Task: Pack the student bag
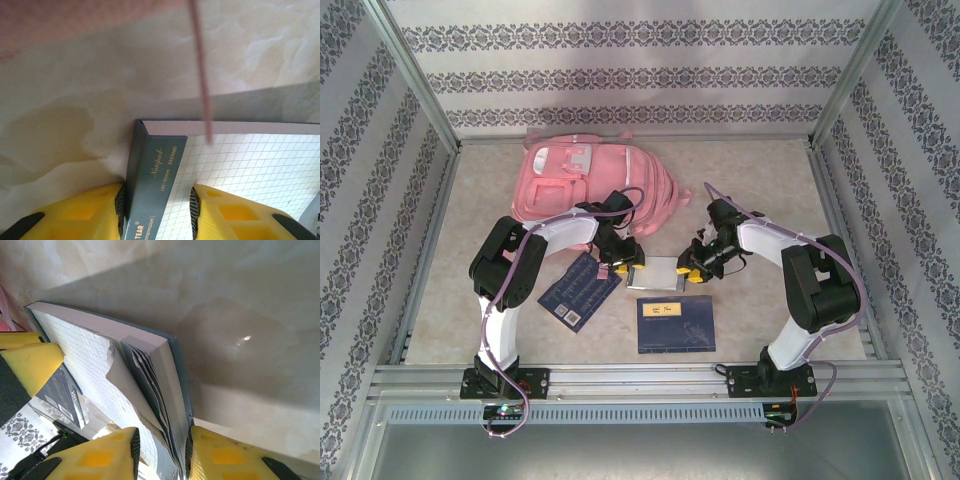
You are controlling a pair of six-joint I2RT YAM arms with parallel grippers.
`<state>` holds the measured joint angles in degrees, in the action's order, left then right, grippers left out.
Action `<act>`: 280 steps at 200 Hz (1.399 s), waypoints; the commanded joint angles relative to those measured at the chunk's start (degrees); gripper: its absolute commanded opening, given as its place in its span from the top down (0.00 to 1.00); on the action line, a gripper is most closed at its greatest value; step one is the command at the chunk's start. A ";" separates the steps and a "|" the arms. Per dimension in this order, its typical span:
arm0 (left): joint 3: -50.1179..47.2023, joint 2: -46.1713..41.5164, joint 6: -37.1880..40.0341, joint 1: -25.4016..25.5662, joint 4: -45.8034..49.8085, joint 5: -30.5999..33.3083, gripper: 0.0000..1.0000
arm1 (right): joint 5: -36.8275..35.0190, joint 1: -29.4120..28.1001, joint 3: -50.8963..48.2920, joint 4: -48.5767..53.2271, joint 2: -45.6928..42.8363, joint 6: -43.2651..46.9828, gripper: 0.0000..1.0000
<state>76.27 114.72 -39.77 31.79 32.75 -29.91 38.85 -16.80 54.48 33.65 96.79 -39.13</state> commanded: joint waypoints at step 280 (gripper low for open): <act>-13.15 -23.56 -18.91 -14.50 -26.30 -22.33 0.35 | 13.50 -2.56 18.07 -2.48 -11.35 -9.73 0.92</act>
<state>64.16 93.58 -51.83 17.50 16.69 -48.38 49.25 -18.90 70.28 32.47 87.09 -46.02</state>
